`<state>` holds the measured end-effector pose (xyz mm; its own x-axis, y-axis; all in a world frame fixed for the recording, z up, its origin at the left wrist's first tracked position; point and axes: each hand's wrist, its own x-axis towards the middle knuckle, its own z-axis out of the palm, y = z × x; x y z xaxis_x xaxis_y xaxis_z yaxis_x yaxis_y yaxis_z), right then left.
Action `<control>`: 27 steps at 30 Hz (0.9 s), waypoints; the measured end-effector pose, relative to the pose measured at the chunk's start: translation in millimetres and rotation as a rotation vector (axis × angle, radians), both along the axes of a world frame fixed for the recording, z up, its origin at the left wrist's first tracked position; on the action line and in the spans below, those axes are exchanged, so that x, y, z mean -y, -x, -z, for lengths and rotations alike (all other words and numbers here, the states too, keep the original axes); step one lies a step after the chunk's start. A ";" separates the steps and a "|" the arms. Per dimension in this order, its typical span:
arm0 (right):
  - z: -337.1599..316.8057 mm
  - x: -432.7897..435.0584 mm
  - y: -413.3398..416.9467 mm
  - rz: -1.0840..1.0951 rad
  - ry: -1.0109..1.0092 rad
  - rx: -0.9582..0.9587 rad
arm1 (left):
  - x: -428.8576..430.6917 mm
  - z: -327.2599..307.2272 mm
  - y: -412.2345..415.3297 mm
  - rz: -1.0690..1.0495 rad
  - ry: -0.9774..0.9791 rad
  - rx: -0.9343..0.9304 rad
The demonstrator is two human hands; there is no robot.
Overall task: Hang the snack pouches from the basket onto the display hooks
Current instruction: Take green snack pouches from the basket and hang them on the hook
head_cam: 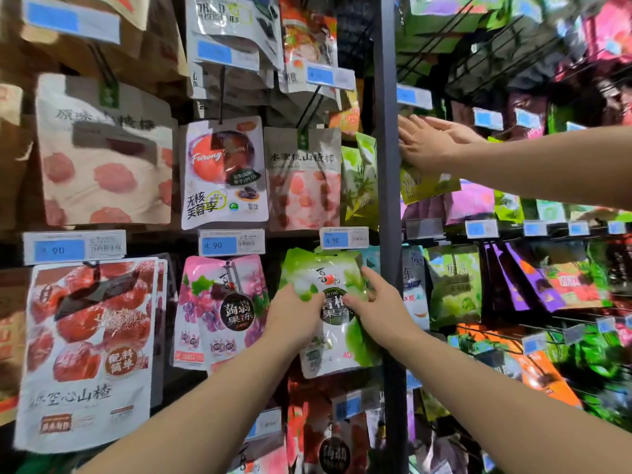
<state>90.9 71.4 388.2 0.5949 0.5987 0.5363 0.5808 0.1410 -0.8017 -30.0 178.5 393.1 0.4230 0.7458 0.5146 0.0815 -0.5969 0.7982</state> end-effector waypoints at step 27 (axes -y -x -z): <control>-14.8 -27.7 -21.2 0.243 0.038 0.030 | -0.4 -12.6 -35.3 -0.233 -0.344 -0.117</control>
<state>112.0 99.1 403.0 0.7082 0.4600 0.5356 0.6173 -0.0355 -0.7859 5.4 178.9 405.8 0.3337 0.6220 0.7084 0.3241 -0.7813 0.5333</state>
